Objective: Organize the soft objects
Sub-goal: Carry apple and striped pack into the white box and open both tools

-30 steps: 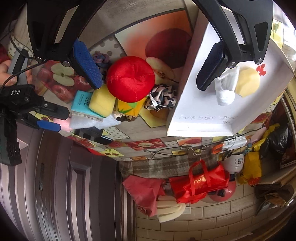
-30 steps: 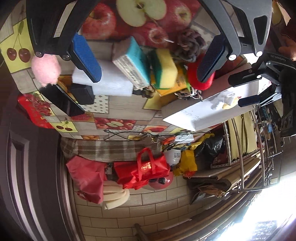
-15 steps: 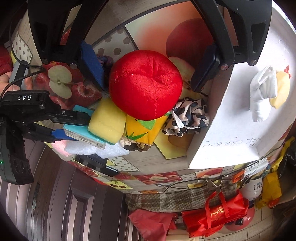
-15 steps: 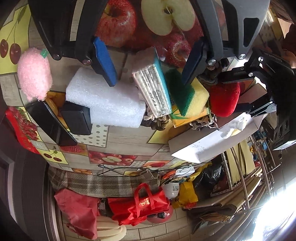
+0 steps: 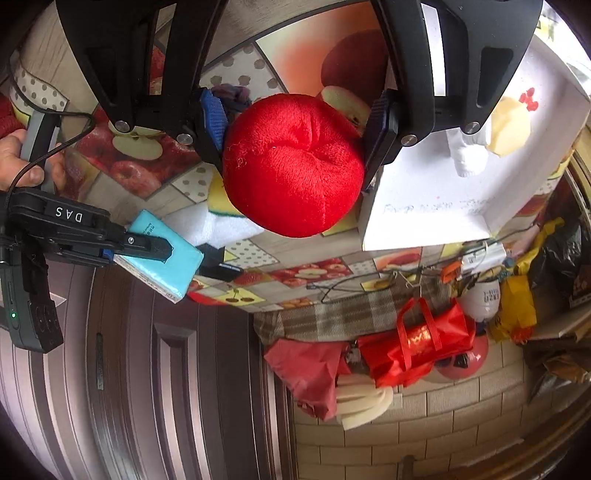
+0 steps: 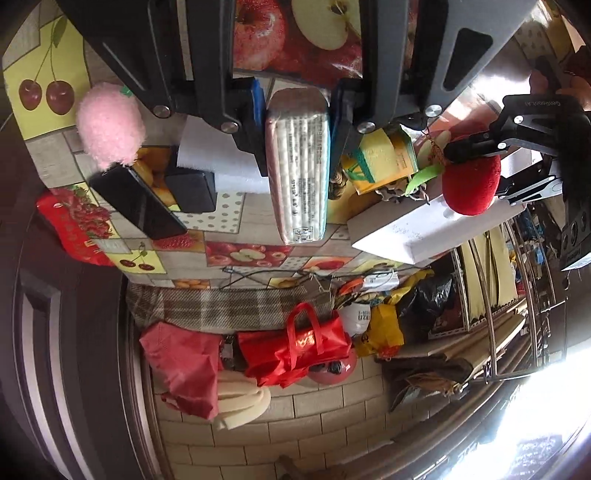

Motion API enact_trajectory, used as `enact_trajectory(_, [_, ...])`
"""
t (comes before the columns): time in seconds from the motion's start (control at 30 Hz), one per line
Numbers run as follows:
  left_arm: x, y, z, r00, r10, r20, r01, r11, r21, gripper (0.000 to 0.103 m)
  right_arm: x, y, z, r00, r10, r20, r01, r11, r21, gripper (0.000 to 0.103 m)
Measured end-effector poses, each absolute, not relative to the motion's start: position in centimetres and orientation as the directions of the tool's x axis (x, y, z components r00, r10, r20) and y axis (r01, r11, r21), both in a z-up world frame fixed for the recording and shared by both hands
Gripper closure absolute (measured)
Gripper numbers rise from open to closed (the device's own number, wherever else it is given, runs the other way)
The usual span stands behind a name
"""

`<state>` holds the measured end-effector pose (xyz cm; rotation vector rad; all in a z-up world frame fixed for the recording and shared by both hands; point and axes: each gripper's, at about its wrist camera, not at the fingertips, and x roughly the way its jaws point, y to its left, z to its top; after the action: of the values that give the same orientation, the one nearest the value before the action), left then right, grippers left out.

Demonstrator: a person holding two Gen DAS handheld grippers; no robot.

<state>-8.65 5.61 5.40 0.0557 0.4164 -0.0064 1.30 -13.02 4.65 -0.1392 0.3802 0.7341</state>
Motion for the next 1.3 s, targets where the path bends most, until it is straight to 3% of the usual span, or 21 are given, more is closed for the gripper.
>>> enact_trajectory(0.13, [-10.5,6.3,6.0,0.934,0.053,-0.354,-0.029,0.997,0.074,0.041,-0.8,-12.4,5.1,0.689,0.642,-0.336,-0.698,0.712,-0.07,0.077])
enact_trajectory(0.37, [-11.5,10.9,5.9,0.923,0.122,-0.365,-0.141,0.99,-0.025,0.041,-1.2,-10.9,5.2,0.633,0.692,-0.346,-0.751,0.658,-0.058,0.077])
enact_trajectory(0.5, [-11.6,11.5,5.6,0.927,0.06,-0.37,-0.095,0.992,-0.077,0.041,-1.8,-9.9,5.1,0.606,0.715,-0.349,-0.775,0.629,-0.057,0.076])
enact_trajectory(0.73, [-12.2,8.7,6.4,0.948,-0.005,-0.319,0.009,1.0,0.01,0.041,-2.4,-9.0,4.8,0.577,0.735,-0.357,-0.797,0.602,-0.051,0.076])
enact_trajectory(0.87, [-12.2,9.8,6.5,0.947,-0.061,-0.315,0.044,0.997,-0.06,0.041,-2.7,-8.4,4.6,0.548,0.742,-0.386,-0.816,0.575,-0.053,0.076])
enact_trajectory(0.97, [-13.9,10.4,7.5,0.968,-0.062,-0.241,0.041,0.995,-0.094,0.041,-2.4,-8.4,4.5,0.544,0.74,-0.395,-0.814,0.579,-0.037,0.076])
enact_trajectory(1.07, [-15.6,10.5,8.6,0.983,-0.007,-0.185,-0.004,0.998,-0.059,0.04,-2.1,-8.8,4.4,0.545,0.738,-0.397,-0.807,0.591,-0.009,0.077])
enact_trajectory(1.17, [-16.2,11.7,8.0,0.976,0.103,-0.191,-0.11,0.994,-0.026,0.04,-2.3,-8.7,4.4,0.548,0.737,-0.395,-0.807,0.591,-0.016,0.077])
enact_trajectory(1.3, [-16.8,15.9,7.3,0.949,0.203,-0.24,-0.239,0.962,-0.13,0.04,-2.4,-8.3,4.4,0.538,0.742,-0.4,-0.815,0.579,-0.02,0.077])
